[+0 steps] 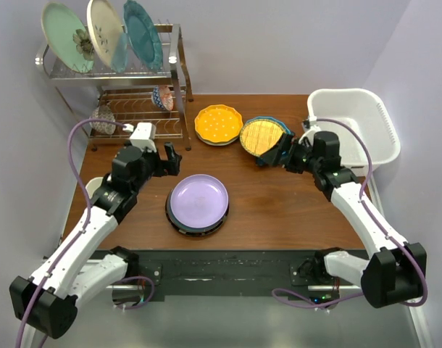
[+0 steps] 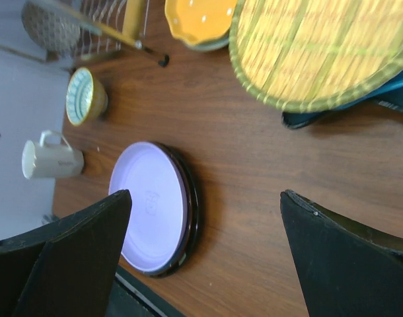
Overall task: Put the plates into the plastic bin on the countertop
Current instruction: Pick up the plate at the center of the board.
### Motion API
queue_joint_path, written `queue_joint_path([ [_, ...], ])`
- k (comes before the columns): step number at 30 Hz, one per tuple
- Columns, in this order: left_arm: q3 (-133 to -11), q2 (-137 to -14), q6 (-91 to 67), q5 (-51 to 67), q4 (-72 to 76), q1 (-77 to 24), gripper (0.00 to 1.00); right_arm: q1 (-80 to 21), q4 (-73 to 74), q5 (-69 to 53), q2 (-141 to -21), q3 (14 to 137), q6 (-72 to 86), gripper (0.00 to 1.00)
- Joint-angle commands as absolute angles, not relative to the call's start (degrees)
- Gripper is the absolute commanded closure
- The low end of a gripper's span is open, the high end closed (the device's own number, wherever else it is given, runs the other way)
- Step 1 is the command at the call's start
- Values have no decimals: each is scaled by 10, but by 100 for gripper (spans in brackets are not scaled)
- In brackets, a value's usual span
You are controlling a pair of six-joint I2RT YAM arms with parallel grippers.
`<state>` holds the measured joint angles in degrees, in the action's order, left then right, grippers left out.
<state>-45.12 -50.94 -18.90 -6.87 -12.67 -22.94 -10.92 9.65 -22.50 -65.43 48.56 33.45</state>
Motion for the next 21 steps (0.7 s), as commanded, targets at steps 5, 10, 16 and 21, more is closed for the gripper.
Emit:
queue_joint_path([
  [5, -468, -551, -197, 76, -119, -229, 0, -190, 137, -183, -649, 500, 299, 1],
  [10, -471, -550, -220, 48, -140, -229, 0, -212, 129, -191, -657, 506, 305, 1],
  [16, -473, -555, -214, 2, -187, -229, 0, -256, 85, -198, -671, 478, 332, 2],
  [21, -483, -588, -207, 33, -221, -228, 0, -303, 72, -178, -699, 475, 335, 2],
])
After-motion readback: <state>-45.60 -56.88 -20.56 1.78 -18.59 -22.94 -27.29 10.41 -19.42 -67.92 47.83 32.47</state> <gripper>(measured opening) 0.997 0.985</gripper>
